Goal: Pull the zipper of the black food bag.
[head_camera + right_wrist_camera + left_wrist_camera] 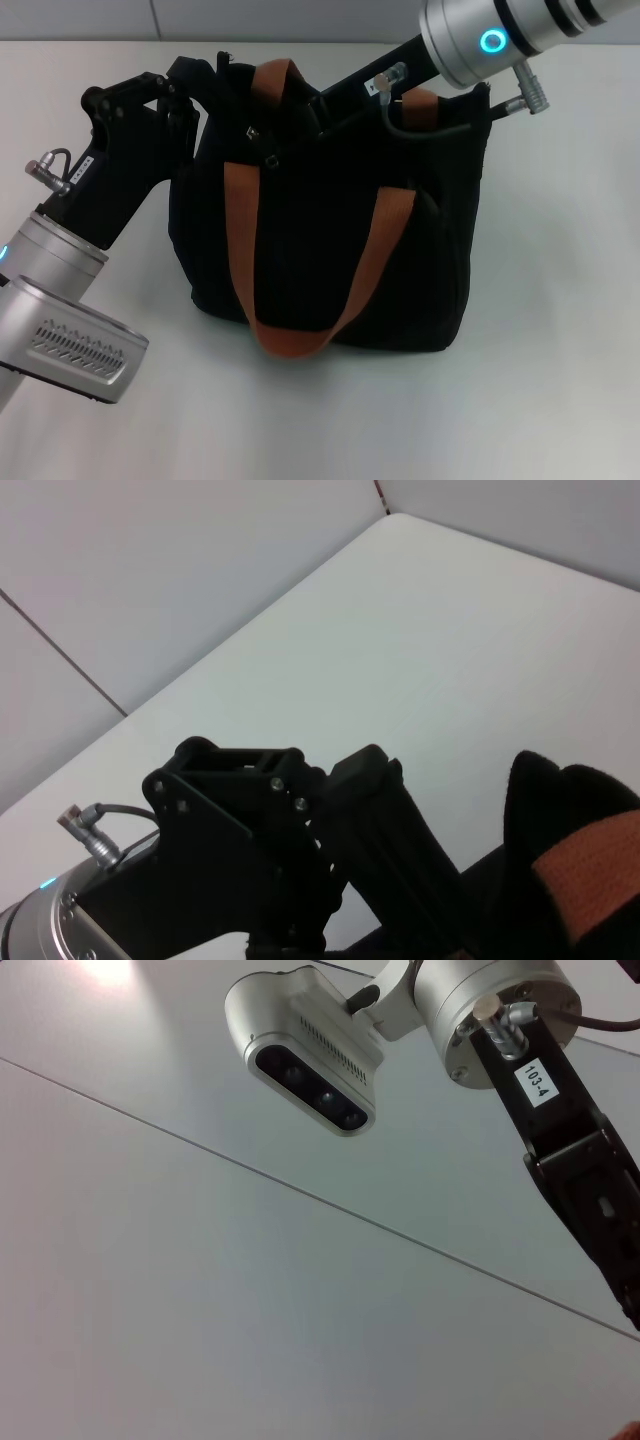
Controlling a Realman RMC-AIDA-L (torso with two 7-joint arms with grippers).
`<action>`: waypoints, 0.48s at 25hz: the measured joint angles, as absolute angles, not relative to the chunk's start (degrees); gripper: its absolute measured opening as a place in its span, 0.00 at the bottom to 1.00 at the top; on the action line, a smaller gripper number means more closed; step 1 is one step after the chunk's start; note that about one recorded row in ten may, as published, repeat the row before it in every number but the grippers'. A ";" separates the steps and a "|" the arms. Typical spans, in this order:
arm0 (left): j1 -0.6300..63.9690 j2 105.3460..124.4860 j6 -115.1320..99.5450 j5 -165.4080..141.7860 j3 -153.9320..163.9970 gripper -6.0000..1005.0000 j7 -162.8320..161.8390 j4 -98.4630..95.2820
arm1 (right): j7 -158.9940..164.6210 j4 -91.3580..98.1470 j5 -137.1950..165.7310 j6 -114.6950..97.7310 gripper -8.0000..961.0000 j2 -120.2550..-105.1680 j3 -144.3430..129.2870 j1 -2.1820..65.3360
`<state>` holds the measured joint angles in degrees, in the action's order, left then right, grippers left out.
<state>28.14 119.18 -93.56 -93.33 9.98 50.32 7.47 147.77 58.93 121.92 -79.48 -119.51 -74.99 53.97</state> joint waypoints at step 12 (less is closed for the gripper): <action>28.13 119.18 -93.61 -93.62 9.93 0.02 50.36 7.63 | 148.19 55.56 121.79 -73.51 0.37 -119.60 -79.86 55.04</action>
